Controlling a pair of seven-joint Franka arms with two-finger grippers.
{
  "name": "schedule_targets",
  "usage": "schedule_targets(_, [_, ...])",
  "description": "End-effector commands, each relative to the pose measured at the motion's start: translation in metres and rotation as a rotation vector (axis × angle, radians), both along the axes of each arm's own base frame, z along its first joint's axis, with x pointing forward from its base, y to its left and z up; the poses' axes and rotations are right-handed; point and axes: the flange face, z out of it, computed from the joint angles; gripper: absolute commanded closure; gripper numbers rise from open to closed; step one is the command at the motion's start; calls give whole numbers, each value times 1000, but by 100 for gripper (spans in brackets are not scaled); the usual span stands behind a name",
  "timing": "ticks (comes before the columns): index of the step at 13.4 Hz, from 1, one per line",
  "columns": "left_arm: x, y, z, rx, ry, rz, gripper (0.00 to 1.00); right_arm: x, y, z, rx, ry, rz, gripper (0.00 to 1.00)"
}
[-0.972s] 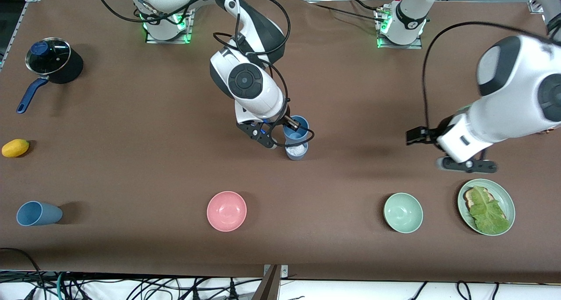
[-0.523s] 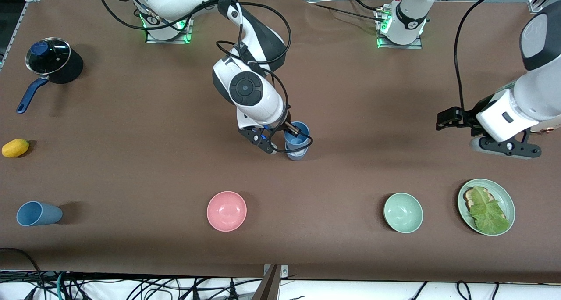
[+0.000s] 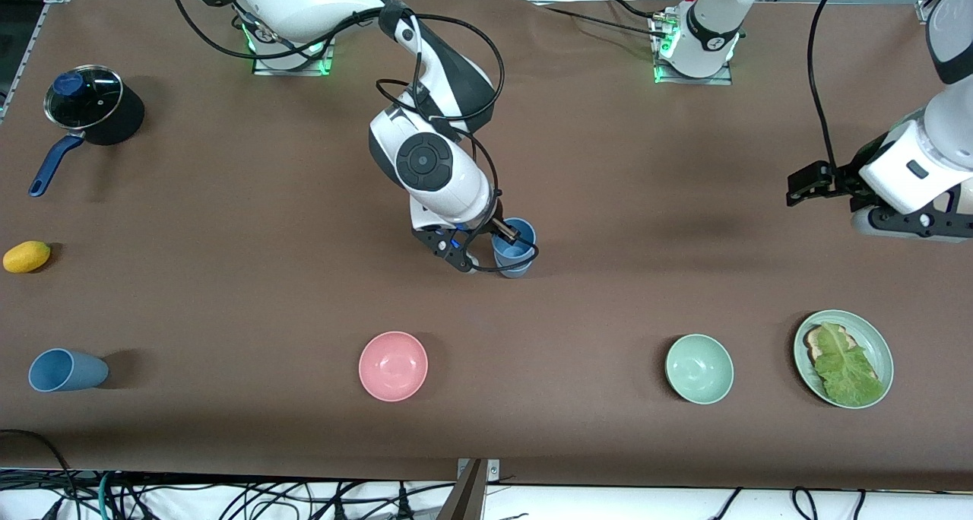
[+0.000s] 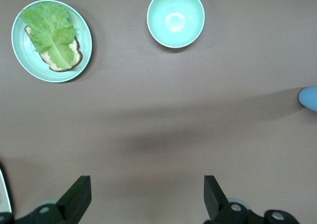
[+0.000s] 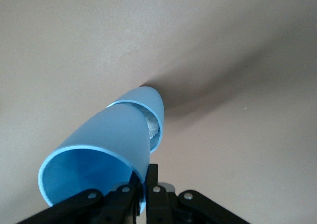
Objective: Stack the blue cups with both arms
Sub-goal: 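Lower the right gripper's cup into the other cup while the left gripper withdraws, then open the right gripper to release the stacked cup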
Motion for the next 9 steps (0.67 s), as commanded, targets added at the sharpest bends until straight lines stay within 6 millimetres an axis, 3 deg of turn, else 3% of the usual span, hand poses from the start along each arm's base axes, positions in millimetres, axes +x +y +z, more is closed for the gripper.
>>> schedule_targets(1, [-8,-2,4,-14,-16,-6,0,4,4,-3,15,9,-18,100])
schedule_targets(4, [-8,-4,7,-13,-10,-6,0,6,4,-8,17,6,-26,96])
schedule_targets(5, [-8,-4,8,-13,-9,-8,0,5,5,-8,17,8,-25,83])
schedule_targets(6, [-8,-4,8,-13,-9,-8,0,5,5,-10,13,9,-25,61])
schedule_targets(8, [-8,-5,8,-12,-4,-10,0,4,5,-11,1,7,-15,0])
schedule_targets(9, [-9,-6,8,-13,-4,-13,0,3,5,-10,-1,1,0,0])
